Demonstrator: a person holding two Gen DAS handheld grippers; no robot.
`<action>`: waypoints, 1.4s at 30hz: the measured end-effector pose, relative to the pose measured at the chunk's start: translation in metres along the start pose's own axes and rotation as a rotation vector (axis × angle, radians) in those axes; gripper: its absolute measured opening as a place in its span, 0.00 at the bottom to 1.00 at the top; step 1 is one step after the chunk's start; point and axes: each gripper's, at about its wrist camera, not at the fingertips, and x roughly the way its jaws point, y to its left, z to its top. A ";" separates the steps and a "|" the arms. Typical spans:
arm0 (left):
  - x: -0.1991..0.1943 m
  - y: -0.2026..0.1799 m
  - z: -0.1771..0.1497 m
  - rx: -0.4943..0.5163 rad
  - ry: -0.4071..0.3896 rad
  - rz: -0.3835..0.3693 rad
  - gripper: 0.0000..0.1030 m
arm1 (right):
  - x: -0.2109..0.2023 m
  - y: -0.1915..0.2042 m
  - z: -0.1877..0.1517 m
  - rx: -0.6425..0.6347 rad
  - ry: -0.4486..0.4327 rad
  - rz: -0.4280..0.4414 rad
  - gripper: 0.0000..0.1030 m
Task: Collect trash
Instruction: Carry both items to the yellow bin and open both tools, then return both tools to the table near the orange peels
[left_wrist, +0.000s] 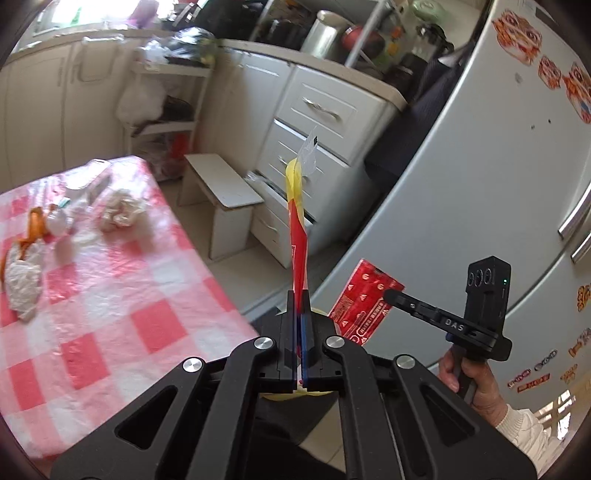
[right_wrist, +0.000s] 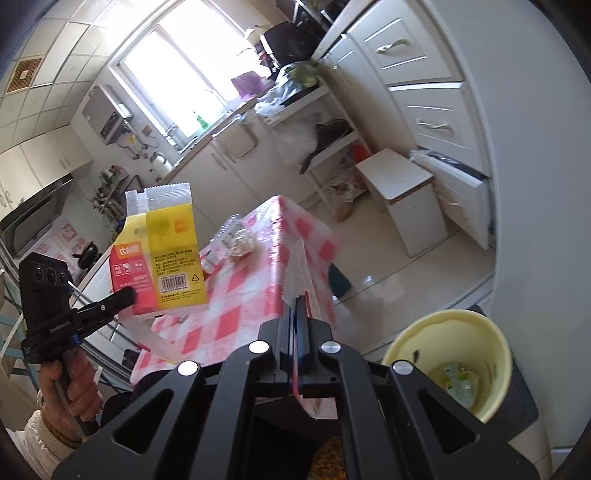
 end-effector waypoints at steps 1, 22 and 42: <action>0.011 -0.007 0.000 0.000 0.023 -0.010 0.01 | 0.001 -0.005 -0.001 0.002 0.002 -0.018 0.02; 0.196 -0.058 -0.024 -0.050 0.371 0.041 0.35 | 0.041 -0.112 -0.062 0.243 0.092 -0.290 0.61; 0.015 -0.013 0.004 -0.151 -0.293 0.104 0.74 | 0.043 -0.029 -0.034 0.067 0.069 -0.237 0.66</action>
